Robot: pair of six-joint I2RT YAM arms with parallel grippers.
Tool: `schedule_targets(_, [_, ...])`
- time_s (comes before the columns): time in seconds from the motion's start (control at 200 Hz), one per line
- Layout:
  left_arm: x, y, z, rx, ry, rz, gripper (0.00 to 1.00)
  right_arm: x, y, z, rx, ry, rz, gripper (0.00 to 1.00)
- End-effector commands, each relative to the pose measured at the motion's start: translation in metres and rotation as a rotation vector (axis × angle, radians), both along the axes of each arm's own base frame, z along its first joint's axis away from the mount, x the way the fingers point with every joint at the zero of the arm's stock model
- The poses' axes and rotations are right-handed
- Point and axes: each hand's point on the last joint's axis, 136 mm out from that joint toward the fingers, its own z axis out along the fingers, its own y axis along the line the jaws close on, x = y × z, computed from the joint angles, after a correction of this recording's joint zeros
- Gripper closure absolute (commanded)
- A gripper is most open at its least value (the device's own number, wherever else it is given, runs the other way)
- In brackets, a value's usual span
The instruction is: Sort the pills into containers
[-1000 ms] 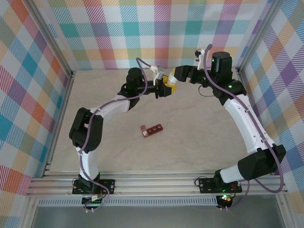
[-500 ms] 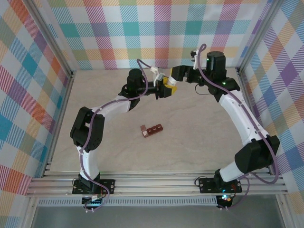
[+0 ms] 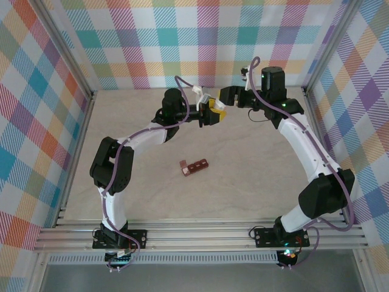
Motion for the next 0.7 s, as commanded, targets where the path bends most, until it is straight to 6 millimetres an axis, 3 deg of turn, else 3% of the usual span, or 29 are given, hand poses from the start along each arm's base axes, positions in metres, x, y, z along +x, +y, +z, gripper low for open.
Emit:
schedule_targets(0.0, [-0.004, 0.0015, 0.0026, -0.01, -0.031, -0.025, 1.0, -0.0025, 0.008, 0.0088, 0.0, -0.026, 0.044, 0.35])
schedule_targets(0.255, [-0.0036, 0.0017, 0.0013, -0.007, -0.029, -0.025, 1.0, -0.0036, 0.0124, 0.0047, -0.008, -0.013, 0.053, 0.41])
schedule_targets(0.475, [-0.0039, 0.0031, 0.0013, -0.006, -0.028, -0.027, 1.0, -0.0056, 0.0156, 0.004, -0.015, -0.014, 0.059, 0.39])
schedule_targets(0.695, [-0.0033, 0.0046, 0.0007, -0.005, -0.027, -0.025, 1.0, -0.0076, 0.0173, 0.002, -0.014, -0.001, 0.052, 0.49])
